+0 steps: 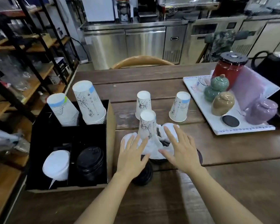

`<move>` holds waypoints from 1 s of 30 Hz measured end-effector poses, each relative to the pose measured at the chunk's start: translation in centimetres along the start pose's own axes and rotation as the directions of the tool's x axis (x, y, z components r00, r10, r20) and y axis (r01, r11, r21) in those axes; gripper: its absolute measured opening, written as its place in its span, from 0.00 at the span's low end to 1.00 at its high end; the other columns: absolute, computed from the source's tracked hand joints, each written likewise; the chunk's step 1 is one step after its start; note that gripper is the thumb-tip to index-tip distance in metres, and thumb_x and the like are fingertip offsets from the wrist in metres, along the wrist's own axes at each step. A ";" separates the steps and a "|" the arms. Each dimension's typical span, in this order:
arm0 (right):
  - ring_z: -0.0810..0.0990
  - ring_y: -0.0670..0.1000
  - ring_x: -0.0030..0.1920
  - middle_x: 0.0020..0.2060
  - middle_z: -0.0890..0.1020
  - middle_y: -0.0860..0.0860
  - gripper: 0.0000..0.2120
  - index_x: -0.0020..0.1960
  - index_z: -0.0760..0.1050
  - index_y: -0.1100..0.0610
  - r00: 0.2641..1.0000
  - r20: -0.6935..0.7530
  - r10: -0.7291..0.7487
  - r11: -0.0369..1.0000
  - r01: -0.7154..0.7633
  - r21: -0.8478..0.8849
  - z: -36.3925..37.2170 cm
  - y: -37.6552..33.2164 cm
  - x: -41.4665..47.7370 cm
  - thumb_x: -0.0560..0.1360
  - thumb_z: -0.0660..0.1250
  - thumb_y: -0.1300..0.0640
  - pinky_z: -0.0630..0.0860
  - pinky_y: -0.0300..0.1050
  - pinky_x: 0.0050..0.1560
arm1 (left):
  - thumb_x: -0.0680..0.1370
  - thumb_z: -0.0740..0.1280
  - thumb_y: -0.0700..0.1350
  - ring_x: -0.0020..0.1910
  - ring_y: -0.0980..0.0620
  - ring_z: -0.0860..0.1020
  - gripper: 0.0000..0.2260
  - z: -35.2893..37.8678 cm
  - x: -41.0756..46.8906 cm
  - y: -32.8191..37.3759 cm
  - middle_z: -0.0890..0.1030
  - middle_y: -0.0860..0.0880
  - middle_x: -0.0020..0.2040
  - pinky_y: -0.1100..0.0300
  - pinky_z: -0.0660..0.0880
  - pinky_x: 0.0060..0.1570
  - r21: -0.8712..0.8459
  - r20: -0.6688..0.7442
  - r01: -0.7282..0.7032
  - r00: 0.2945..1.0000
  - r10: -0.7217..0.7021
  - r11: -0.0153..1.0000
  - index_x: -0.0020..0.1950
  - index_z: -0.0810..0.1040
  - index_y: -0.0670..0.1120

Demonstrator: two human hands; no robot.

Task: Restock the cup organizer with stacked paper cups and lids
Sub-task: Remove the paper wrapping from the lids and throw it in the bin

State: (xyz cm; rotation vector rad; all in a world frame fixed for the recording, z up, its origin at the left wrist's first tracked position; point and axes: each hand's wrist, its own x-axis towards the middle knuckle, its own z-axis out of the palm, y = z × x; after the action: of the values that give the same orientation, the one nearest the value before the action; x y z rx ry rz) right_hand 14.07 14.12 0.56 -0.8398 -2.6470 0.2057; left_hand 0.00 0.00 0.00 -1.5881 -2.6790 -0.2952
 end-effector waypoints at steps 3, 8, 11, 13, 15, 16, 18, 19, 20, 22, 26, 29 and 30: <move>0.78 0.57 0.60 0.68 0.73 0.58 0.34 0.72 0.61 0.46 0.999 0.032 0.021 0.998 -0.019 -0.052 0.9 0.5 -0.9 0.69 0.57 0.33 0.66 0.51 0.61 | 0.77 0.56 0.57 0.72 0.47 0.67 0.21 1.0 -0.2 0.3 0.72 0.48 0.70 0.46 0.54 0.72 -0.035 0.017 -0.034 0.999 0.035 0.999 0.68 0.71 0.55; 0.79 0.56 0.59 0.64 0.76 0.56 0.32 0.69 0.64 0.48 0.996 0.075 0.039 0.998 -0.035 -0.050 1.9 0.8 -1.6 0.70 0.57 0.34 0.68 0.51 0.60 | 0.75 0.59 0.50 0.62 0.48 0.77 0.11 1.8 0.0 0.7 0.81 0.52 0.57 0.53 0.53 0.66 -0.122 -0.036 -0.020 0.999 0.016 0.992 0.45 0.82 0.53; 0.79 0.55 0.57 0.60 0.79 0.53 0.28 0.62 0.72 0.52 0.998 0.041 0.045 0.999 -0.045 0.002 2.3 0.9 -1.1 0.70 0.57 0.35 0.59 0.46 0.56 | 0.75 0.58 0.48 0.56 0.52 0.77 0.11 2.1 -0.1 0.5 0.82 0.52 0.50 0.58 0.60 0.59 -0.241 -0.189 -0.073 0.982 0.027 0.968 0.41 0.80 0.49; 0.79 0.55 0.56 0.57 0.80 0.52 0.26 0.57 0.76 0.54 0.997 0.033 0.071 0.997 -0.072 0.042 2.6 0.8 -0.4 0.71 0.56 0.36 0.62 0.48 0.55 | 0.75 0.59 0.46 0.56 0.55 0.72 0.10 1.7 -0.5 0.6 0.82 0.50 0.50 0.62 0.60 0.57 -0.337 -0.252 -0.069 0.967 -0.020 0.939 0.42 0.79 0.46; 0.80 0.56 0.52 0.51 0.81 0.52 0.25 0.50 0.78 0.56 0.996 0.028 0.085 0.995 -0.086 0.043 2.9 0.4 0.4 0.71 0.56 0.38 0.69 0.51 0.53 | 0.75 0.59 0.46 0.54 0.56 0.71 0.10 1.1 -0.8 0.7 0.82 0.49 0.50 0.65 0.59 0.54 -0.426 -0.298 -0.026 0.948 -0.114 0.905 0.42 0.78 0.44; 0.81 0.56 0.48 0.48 0.82 0.52 0.24 0.47 0.79 0.57 0.995 0.029 0.091 0.995 -0.092 0.042 2.9 0.1 0.8 0.71 0.56 0.38 0.72 0.52 0.50 | 0.75 0.59 0.46 0.53 0.56 0.71 0.10 0.7 -1.0 0.7 0.82 0.49 0.50 0.66 0.59 0.54 -0.473 -0.306 -0.006 0.939 -0.159 0.881 0.42 0.78 0.44; 0.80 0.57 0.43 0.43 0.81 0.53 0.23 0.43 0.79 0.58 0.989 0.063 0.137 0.989 -0.140 0.056 3.3 -0.5 1.8 0.71 0.58 0.40 0.72 0.52 0.47 | 0.76 0.59 0.46 0.51 0.56 0.71 0.11 0.1 -1.2 0.6 0.81 0.51 0.49 0.66 0.60 0.52 -0.562 -0.297 0.055 0.918 -0.263 0.825 0.43 0.78 0.43; 0.78 0.58 0.44 0.42 0.80 0.53 0.22 0.43 0.79 0.59 0.981 0.100 0.167 0.982 -0.174 0.070 3.6 -0.8 2.3 0.71 0.61 0.40 0.70 0.52 0.47 | 0.77 0.59 0.46 0.50 0.55 0.72 0.10 -0.3 -1.4 0.6 0.80 0.54 0.48 0.65 0.61 0.52 -0.621 -0.261 0.100 0.909 -0.325 0.777 0.44 0.78 0.44; 0.77 0.58 0.45 0.43 0.80 0.54 0.20 0.44 0.79 0.60 0.972 0.135 0.194 0.976 -0.206 0.076 3.7 -1.2 2.7 0.71 0.65 0.42 0.68 0.52 0.48 | 0.78 0.60 0.45 0.49 0.53 0.72 0.07 -0.8 -1.5 0.6 0.79 0.55 0.46 0.62 0.64 0.52 -0.690 -0.204 0.151 0.898 -0.390 0.708 0.45 0.77 0.46; 0.75 0.59 0.47 0.44 0.79 0.55 0.17 0.43 0.78 0.61 0.961 0.175 0.213 0.970 -0.229 0.080 4.0 -1.7 3.4 0.72 0.68 0.45 0.63 0.51 0.48 | 0.80 0.60 0.45 0.44 0.51 0.74 0.06 -1.6 -1.7 0.3 0.77 0.53 0.41 0.57 0.69 0.47 -0.798 -0.104 0.219 0.868 -0.486 0.562 0.43 0.73 0.51; 0.71 0.55 0.43 0.37 0.73 0.52 0.10 0.37 0.70 0.58 0.959 0.190 0.208 0.949 -0.245 0.197 3.3 -2.3 4.3 0.76 0.63 0.56 0.56 0.47 0.46 | 0.80 0.59 0.46 0.35 0.57 0.72 0.08 -3.3 -1.9 0.1 0.74 0.53 0.35 0.59 0.70 0.39 -0.842 -0.081 0.247 0.821 -0.566 0.480 0.41 0.70 0.51; 0.65 0.52 0.32 0.30 0.70 0.52 0.12 0.33 0.64 0.58 0.945 0.195 0.263 0.794 -0.327 0.513 1.7 -2.5 4.6 0.74 0.62 0.63 0.62 0.46 0.39 | 0.81 0.58 0.43 0.39 0.57 0.73 0.10 -4.2 -1.6 0.1 0.74 0.54 0.40 0.68 0.69 0.40 -0.873 -0.081 0.246 0.779 -0.621 0.422 0.42 0.68 0.55; 0.65 0.52 0.33 0.31 0.70 0.54 0.10 0.35 0.65 0.60 0.930 0.201 0.309 0.728 -0.367 0.579 1.0 -2.6 4.6 0.74 0.61 0.65 0.63 0.44 0.37 | 0.81 0.57 0.41 0.40 0.58 0.74 0.10 -4.4 -1.4 0.2 0.74 0.54 0.40 0.71 0.69 0.39 -0.883 -0.080 0.243 0.765 -0.640 0.401 0.42 0.68 0.55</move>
State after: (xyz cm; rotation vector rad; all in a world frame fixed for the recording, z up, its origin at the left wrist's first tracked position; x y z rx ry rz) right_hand 8.80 14.65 1.55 -1.0755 -2.2285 1.1534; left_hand 0.47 -1.91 4.22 -0.5367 -2.6079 -1.9608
